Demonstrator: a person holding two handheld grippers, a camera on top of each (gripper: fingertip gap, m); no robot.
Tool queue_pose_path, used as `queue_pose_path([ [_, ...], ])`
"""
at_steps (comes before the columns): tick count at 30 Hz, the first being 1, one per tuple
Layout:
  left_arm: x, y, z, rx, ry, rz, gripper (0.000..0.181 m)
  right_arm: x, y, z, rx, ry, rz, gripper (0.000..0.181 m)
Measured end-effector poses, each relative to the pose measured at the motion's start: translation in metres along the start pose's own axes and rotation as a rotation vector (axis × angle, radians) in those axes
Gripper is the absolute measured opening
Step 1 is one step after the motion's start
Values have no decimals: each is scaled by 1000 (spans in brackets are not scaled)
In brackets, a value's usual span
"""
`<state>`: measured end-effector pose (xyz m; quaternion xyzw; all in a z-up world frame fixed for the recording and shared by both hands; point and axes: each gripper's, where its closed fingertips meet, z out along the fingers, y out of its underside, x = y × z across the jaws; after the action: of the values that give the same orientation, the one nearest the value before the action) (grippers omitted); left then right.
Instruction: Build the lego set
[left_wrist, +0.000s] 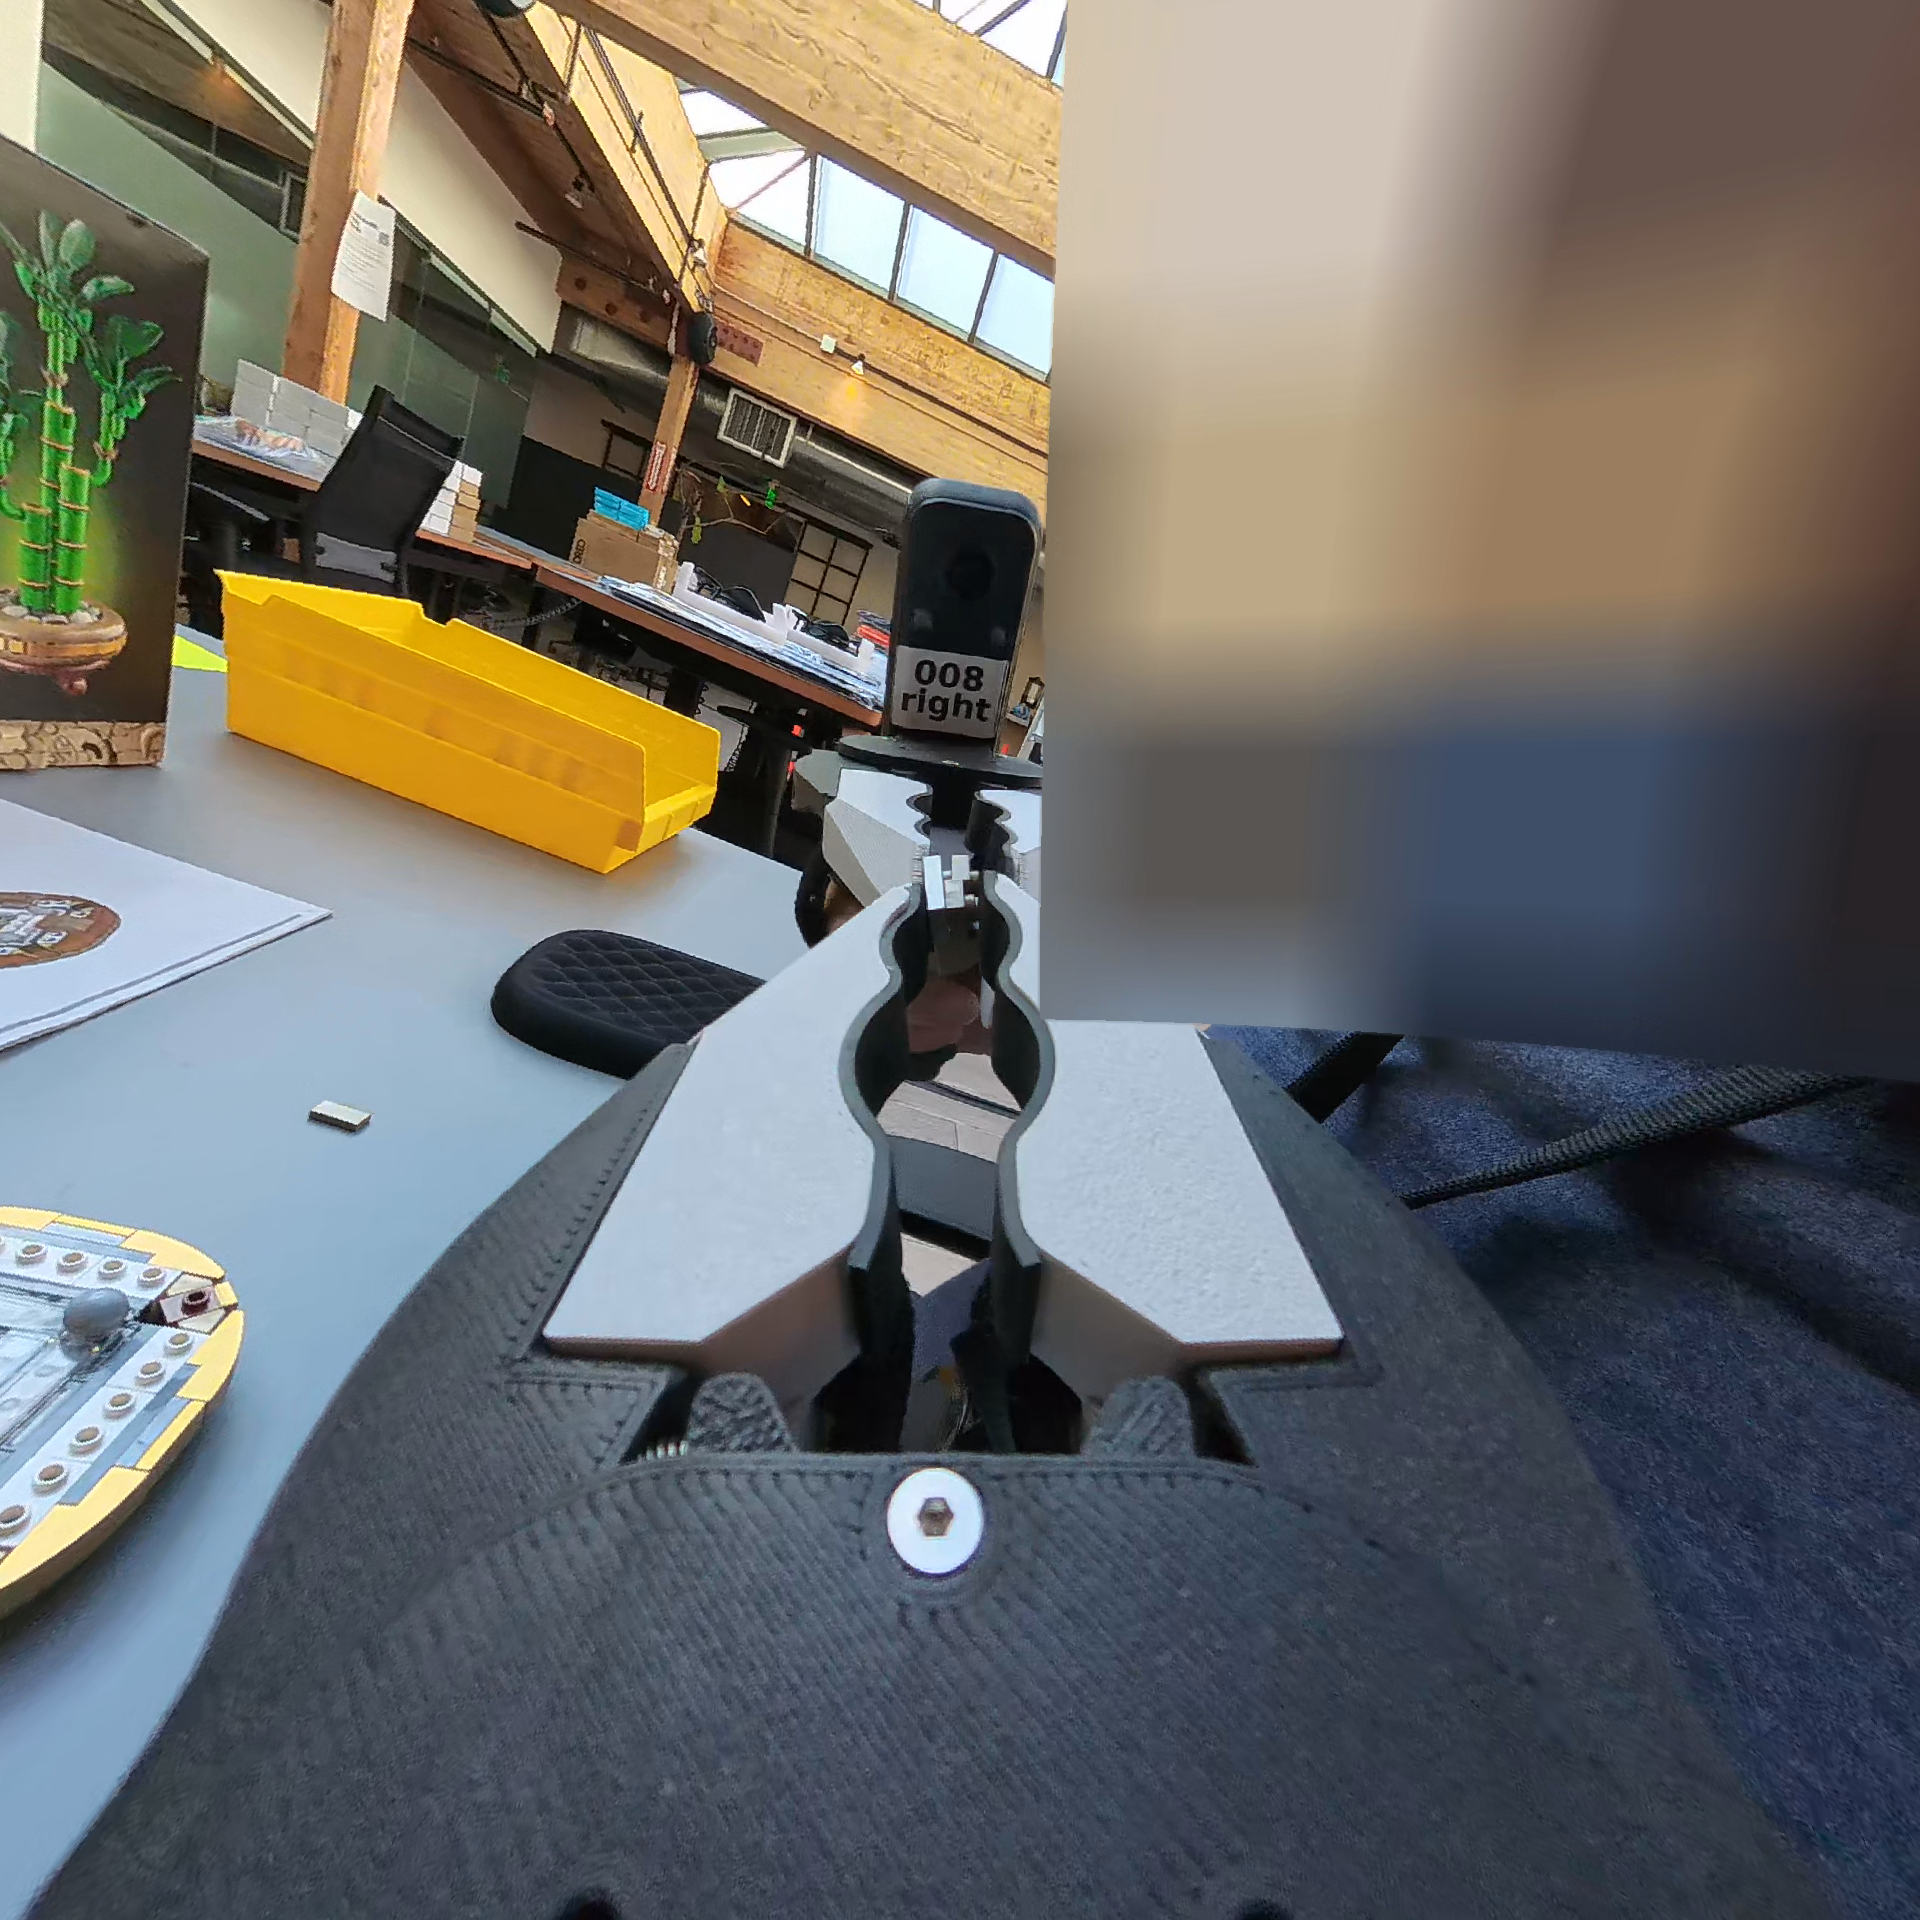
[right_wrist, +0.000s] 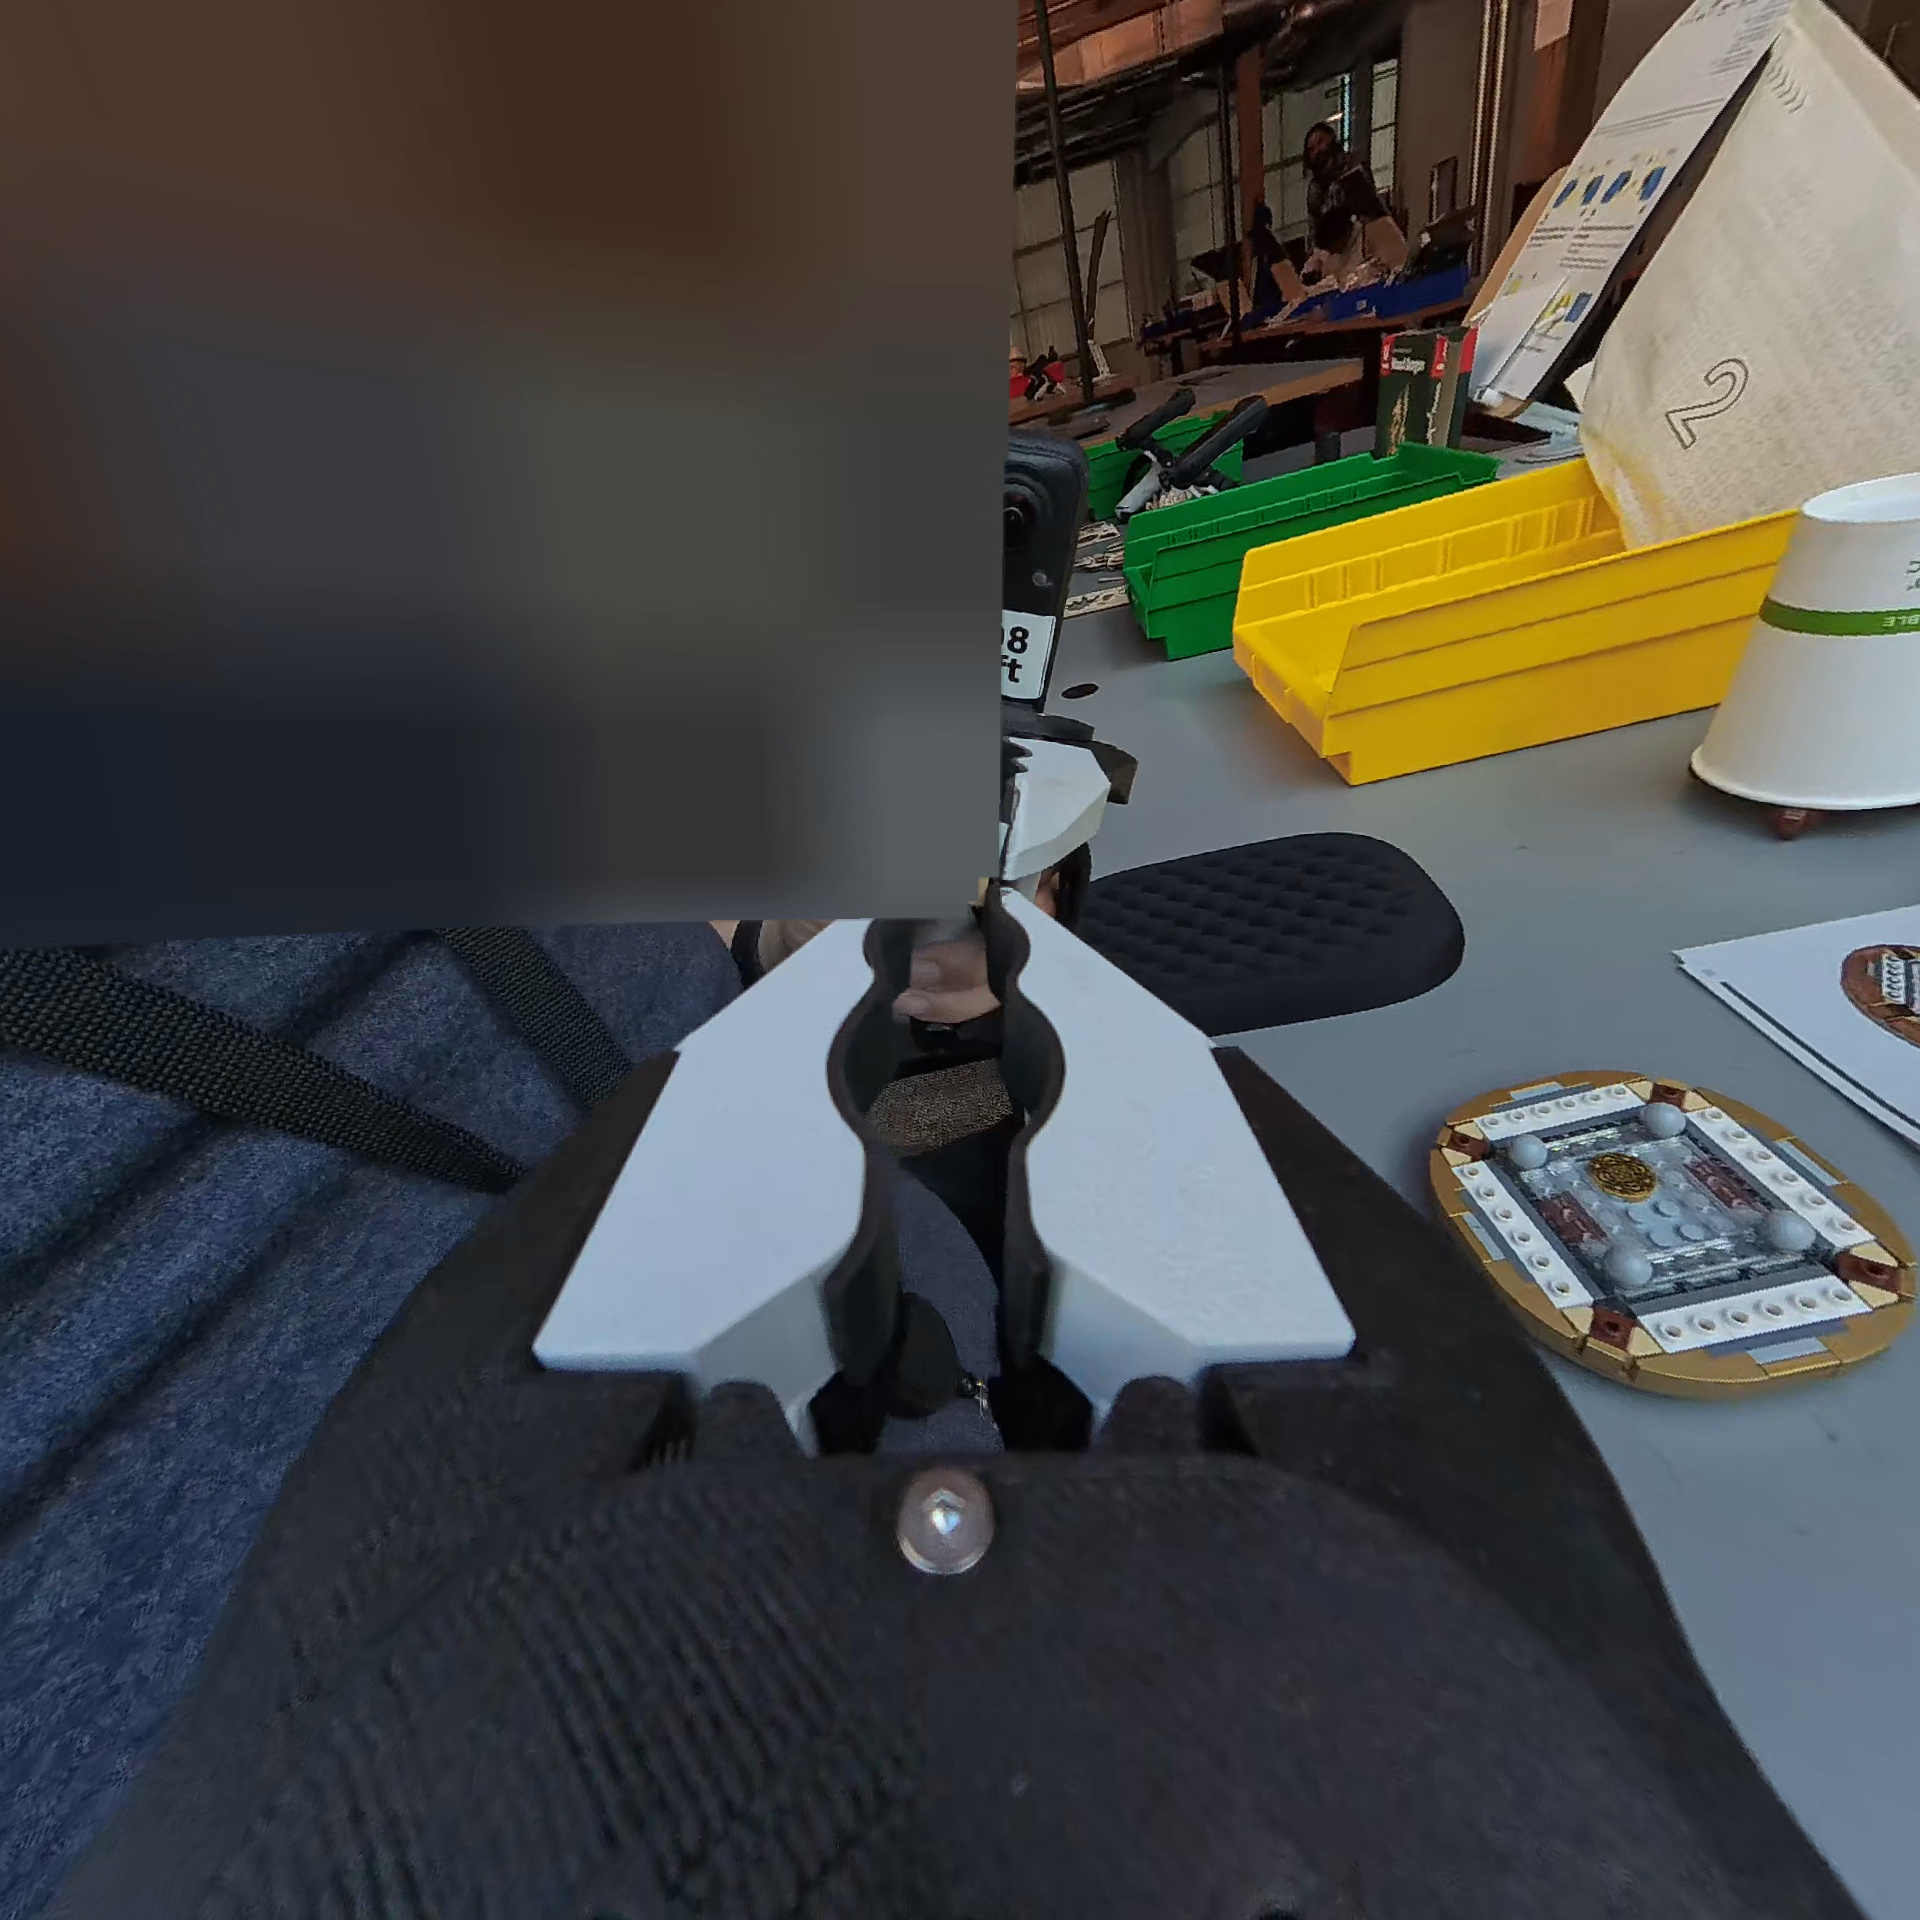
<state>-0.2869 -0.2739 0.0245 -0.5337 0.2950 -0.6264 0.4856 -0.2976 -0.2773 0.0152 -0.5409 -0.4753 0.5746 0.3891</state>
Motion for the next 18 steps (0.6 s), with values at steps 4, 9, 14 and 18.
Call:
queue_pose_path([
  [4, 4, -7, 6, 6, 8, 24, 6, 0, -10, -4, 37, -9, 65, 7],
  [9, 2, -22, 18, -43, -6, 102, 7, 5, -27, -11, 28, 21, 65, 7],
  [14, 8, -64, 41, -75, 42, 198, 7, 5, -73, -24, 23, 48, -66, 6],
  [18, 16, -101, 61, -124, 58, 346, 7, 4, -116, -35, 19, 114, -227, 8],
])
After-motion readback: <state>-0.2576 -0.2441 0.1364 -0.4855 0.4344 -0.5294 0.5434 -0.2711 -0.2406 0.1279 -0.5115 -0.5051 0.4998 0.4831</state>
